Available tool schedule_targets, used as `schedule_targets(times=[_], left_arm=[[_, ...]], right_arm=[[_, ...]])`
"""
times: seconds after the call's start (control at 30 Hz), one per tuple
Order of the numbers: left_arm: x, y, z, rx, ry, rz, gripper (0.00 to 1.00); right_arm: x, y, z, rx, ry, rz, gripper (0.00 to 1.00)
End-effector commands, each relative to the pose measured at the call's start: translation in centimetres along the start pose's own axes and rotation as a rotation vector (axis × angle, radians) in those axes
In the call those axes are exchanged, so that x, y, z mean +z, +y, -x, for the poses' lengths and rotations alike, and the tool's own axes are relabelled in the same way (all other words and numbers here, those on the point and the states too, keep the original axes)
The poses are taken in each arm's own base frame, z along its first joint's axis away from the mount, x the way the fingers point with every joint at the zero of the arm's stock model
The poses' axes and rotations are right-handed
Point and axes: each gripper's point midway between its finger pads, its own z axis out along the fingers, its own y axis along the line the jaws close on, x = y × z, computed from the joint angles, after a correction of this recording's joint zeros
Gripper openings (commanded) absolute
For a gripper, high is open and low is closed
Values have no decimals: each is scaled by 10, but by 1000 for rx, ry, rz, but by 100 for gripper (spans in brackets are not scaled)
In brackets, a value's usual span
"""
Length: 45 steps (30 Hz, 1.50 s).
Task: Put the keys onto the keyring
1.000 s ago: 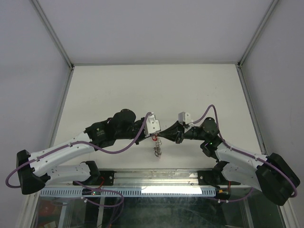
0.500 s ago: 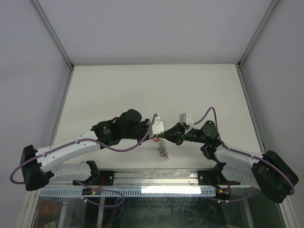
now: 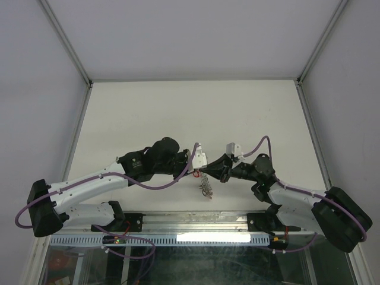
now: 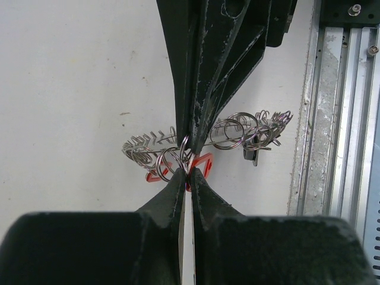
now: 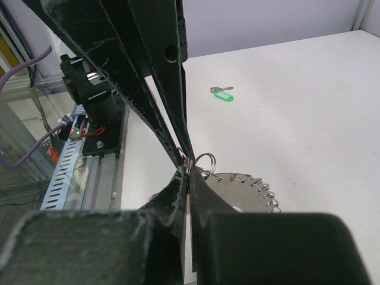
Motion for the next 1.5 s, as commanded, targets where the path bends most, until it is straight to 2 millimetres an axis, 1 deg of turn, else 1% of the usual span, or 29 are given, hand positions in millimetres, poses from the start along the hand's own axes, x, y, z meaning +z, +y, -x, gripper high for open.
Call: schedule_targets(times=[0.0, 0.3, 0.47, 0.63, 0.83, 1.0, 1.1, 1.2, 1.27, 1.37, 1.47], left_arm=[[6, -6, -5, -6, -6, -17, 0], [3, -10, -12, -8, -7, -21, 0], [8, -15, -8, -12, -23, -58, 0], [16, -24, -8, -27, -25, -115, 0], [17, -31, -7, -43, -46, -145, 0], [16, -29, -4, -50, -56, -134, 0], [13, -26, -1, -52, -69, -112, 4], [8, -22, 6, -58, -97, -87, 17], [5, -20, 10, -60, -116, -72, 22], [-2, -17, 17, -60, -146, -48, 25], [-9, -13, 26, -61, -184, -20, 25]], right_arm=[[4, 5, 48, -115, -168, 15, 0], [1, 7, 52, -128, -188, 11, 0], [1, 4, 55, -135, -198, -5, 0], [0, 3, 57, -135, -210, -18, 0], [-2, 2, 60, -140, -228, -32, 0], [-2, 1, 59, -139, -227, -35, 0], [-2, 1, 57, -138, -219, -36, 0], [-2, 0, 56, -144, -214, -40, 0], [-3, 0, 56, -147, -209, -45, 0], [-4, -1, 55, -152, -204, -54, 0], [-5, -1, 54, -156, -200, -52, 0]])
